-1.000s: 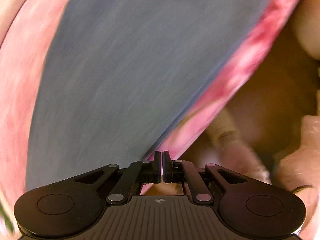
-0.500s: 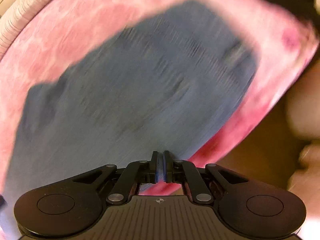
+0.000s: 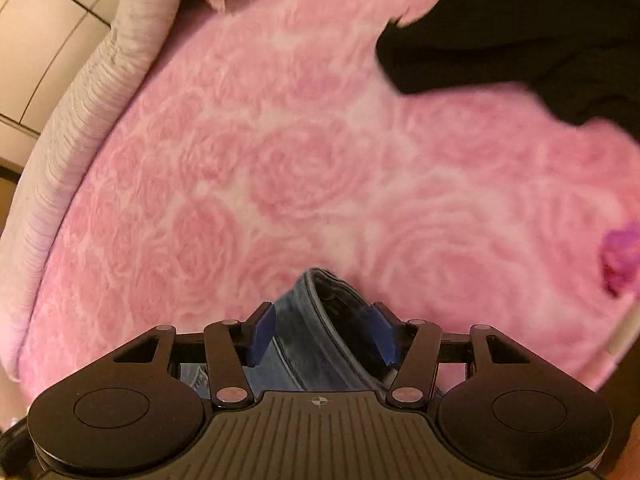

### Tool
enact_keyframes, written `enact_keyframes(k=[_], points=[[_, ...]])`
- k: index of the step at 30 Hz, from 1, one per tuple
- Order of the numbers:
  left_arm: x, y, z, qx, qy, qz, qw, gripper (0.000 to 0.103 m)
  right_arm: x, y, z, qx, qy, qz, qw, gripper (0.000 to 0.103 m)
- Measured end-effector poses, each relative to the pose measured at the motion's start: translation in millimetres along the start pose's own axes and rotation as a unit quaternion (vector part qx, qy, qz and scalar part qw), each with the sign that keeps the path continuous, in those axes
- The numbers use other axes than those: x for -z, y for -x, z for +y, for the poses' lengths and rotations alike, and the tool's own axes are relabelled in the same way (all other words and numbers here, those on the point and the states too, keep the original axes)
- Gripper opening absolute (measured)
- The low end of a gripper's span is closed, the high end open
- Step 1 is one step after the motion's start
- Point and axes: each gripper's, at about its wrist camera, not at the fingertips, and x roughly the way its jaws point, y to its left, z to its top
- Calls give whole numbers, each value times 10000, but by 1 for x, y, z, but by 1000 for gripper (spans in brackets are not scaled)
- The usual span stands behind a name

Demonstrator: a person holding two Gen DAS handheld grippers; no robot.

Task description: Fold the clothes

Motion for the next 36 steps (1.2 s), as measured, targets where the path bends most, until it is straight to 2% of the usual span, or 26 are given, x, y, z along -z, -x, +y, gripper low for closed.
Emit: enact_keyframes(k=[5,7,8,9,10,11,15,17,19,22,23,25,27,29,31,34,36], points=[[-16,-46,16,573,384,1007,9925,39,-10,-24,-5,-314,-231,761,9963,55],[-17,-57,16,916,425,1275,9867,36,-13,-28,-6,-410,-239,893,9949,45],[-17,-62,16,1089,437,1376,9835,34,-14,-27,-6,-478,-208,908,9945,31],[-16,-64,15,1154,422,1417,9823,19,-15,-26,-5,-551,-180,918,9941,22],[-14,-63,13,1139,343,1374,9833,3,-15,-24,-4,-620,-92,907,9939,20],[-13,-59,12,1081,224,1210,9865,1,-13,-21,0,-587,60,823,9949,18],[-3,-44,10,1024,-150,487,9934,0,2,-13,5,-416,473,221,9978,10],[6,-49,5,827,-536,216,9949,1,11,-12,3,-341,638,-157,9973,10],[11,-55,3,595,-652,39,9961,4,21,-28,-3,-232,765,-345,9962,10],[13,-61,-1,304,-680,-204,9970,8,20,-39,-3,-203,712,-536,9958,19],[14,-60,-2,142,-723,-326,9967,8,17,-35,-3,-182,662,-524,9963,27],[15,-45,-7,-378,-877,-722,9928,9,10,-26,-4,-142,559,-488,9971,32],[14,-24,-2,-566,-701,-1031,9906,9,10,-7,-10,111,530,-694,9961,39],[19,0,5,-533,-481,-1150,9908,9,15,16,-22,277,382,-869,9951,42],[34,18,11,-518,-347,-1089,9921,9,25,41,-41,300,64,-977,9947,43],[62,41,22,-447,-70,-895,9950,9,60,63,-71,-5,-760,-856,9934,43],[86,48,27,-404,187,-702,9965,9,86,72,-90,-309,-1338,-680,9882,43]])
